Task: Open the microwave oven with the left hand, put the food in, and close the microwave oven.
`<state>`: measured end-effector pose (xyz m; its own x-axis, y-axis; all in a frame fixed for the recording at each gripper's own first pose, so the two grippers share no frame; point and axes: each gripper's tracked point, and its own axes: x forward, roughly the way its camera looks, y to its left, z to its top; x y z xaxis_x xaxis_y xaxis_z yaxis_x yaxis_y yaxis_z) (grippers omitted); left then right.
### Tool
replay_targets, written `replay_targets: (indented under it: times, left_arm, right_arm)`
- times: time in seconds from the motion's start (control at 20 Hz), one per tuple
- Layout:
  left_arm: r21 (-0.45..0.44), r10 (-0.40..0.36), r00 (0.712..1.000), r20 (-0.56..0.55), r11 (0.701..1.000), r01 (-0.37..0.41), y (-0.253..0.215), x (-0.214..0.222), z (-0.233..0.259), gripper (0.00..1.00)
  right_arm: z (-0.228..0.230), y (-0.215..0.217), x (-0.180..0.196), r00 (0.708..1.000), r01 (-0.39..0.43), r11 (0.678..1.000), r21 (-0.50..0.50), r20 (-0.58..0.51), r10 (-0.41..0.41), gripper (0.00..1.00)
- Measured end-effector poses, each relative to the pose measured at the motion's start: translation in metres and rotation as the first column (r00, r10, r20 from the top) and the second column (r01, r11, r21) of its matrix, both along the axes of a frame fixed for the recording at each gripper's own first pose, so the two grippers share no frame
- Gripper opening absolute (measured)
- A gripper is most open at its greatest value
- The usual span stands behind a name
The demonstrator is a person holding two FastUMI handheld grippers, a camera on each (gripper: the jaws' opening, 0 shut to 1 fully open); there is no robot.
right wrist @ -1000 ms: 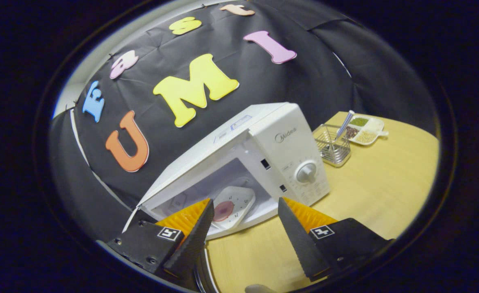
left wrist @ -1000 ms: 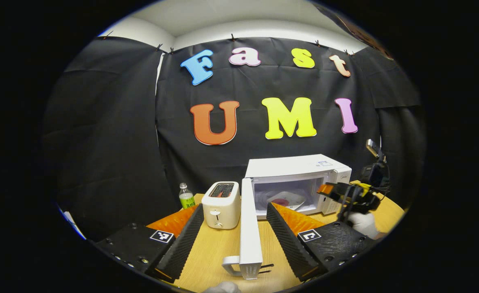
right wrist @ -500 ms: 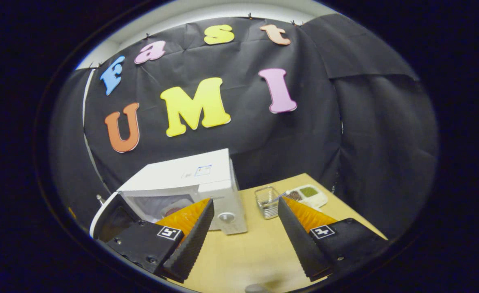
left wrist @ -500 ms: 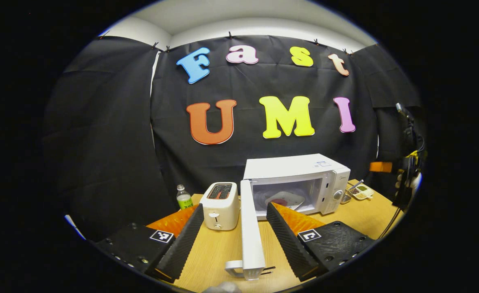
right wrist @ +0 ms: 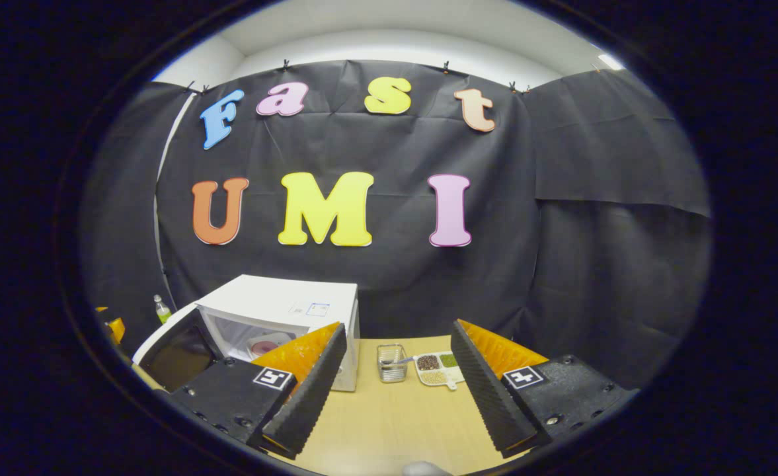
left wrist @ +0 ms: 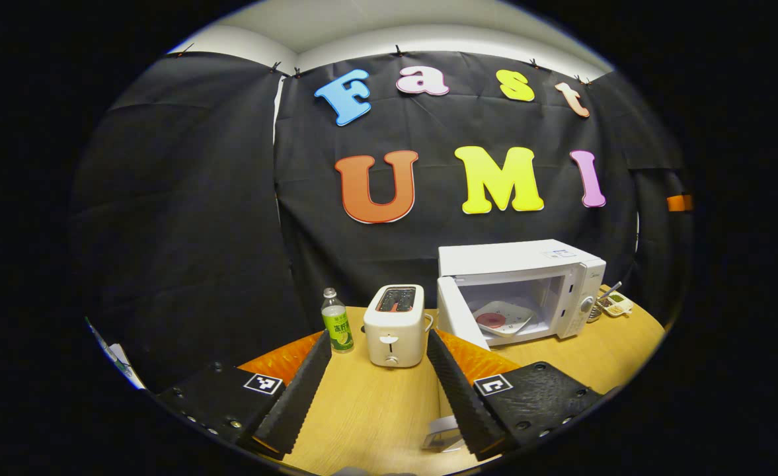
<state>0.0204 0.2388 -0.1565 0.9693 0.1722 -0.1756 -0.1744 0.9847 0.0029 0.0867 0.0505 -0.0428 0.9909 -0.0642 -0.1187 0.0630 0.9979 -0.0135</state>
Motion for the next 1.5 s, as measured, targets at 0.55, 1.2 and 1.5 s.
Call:
replay_targets:
  times: [0.55, 1.2, 1.5]
  left_arm:
    - [0.010, -0.062, 0.996, -0.066, 0.998, 0.063, -0.014, 0.001, -0.088, 0.00]
    - [-0.040, -0.209, 0.977, -0.043, 0.977, 0.207, -0.098, 0.018, -0.090, 0.00]
    - [-0.083, -0.306, 0.951, -0.046, 0.950, 0.302, -0.158, 0.035, -0.098, 0.10]
  right_arm:
    - [-0.002, -0.010, -0.032, 0.997, 0.034, 0.999, 0.036, -0.065, -0.031, 1.00]
    - [0.020, -0.039, -0.040, 0.997, 0.067, 0.997, 0.047, -0.041, -0.065, 1.00]
    - [0.022, -0.052, -0.042, 0.994, 0.100, 0.995, 0.031, -0.042, -0.099, 1.00]
